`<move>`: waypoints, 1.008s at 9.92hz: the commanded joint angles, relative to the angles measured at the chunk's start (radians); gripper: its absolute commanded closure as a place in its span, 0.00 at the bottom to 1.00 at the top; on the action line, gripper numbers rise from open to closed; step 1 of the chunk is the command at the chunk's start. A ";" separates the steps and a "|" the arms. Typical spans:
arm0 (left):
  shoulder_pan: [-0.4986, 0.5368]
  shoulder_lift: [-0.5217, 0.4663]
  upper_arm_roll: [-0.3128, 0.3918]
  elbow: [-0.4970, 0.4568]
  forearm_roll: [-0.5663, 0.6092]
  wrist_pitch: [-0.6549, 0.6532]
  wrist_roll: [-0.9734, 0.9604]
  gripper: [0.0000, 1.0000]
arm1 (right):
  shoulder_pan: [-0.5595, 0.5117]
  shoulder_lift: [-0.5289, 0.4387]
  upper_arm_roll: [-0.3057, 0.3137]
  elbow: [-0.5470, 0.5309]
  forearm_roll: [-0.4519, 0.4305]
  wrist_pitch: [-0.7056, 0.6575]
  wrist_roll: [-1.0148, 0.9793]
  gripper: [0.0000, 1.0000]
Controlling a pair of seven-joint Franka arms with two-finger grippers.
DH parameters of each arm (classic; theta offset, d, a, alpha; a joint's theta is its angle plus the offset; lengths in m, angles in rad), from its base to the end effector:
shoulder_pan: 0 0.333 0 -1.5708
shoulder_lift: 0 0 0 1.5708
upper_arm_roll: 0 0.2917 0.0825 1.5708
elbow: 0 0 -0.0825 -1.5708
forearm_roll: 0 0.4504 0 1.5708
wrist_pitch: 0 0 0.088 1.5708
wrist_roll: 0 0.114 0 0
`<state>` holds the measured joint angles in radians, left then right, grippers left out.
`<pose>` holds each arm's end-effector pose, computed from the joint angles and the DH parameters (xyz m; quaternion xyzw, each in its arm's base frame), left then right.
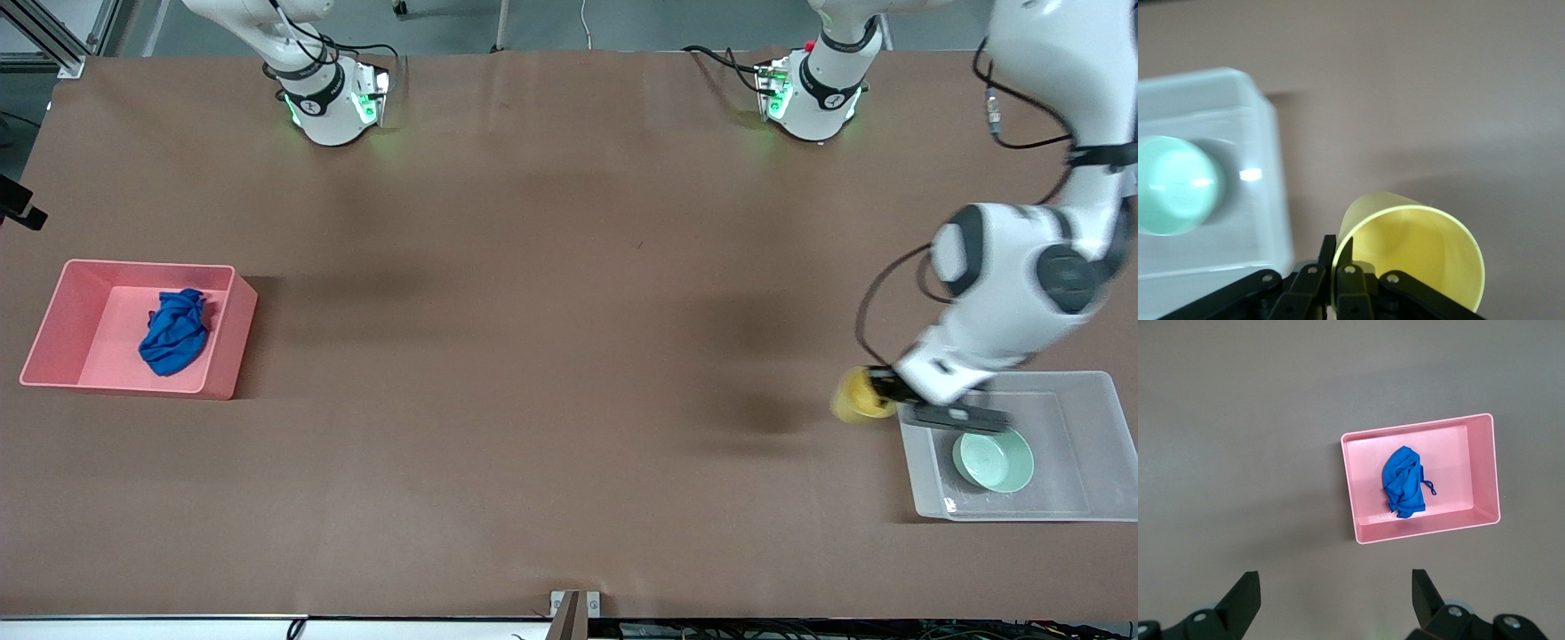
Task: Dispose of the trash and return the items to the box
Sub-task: 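Move the left gripper to the yellow cup and grasp its rim, then lower the yellow cup into the green bowl and open the left gripper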
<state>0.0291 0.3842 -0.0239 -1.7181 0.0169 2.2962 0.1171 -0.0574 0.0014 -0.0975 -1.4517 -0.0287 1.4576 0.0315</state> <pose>0.7242 0.0054 0.3205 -0.9935 0.0593 -0.0965 0.0084 0.6012 -0.0974 0.6459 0.9954 -0.0947 0.0014 0.0144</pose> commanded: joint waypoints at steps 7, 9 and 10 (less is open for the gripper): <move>0.008 0.422 0.349 0.337 -0.359 -0.031 0.309 0.96 | -0.004 -0.020 0.004 -0.019 0.012 0.003 0.007 0.00; 0.015 0.447 0.352 0.330 -0.364 0.009 0.299 0.76 | -0.004 -0.020 0.004 -0.019 0.012 0.003 0.007 0.00; 0.008 0.434 0.355 0.328 -0.354 0.008 0.297 0.33 | -0.004 -0.020 0.004 -0.019 0.012 0.003 0.007 0.00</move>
<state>0.0506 0.7957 0.3169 -1.4077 -0.3235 2.3018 0.4146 -0.0573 0.0013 -0.0975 -1.4519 -0.0287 1.4576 0.0315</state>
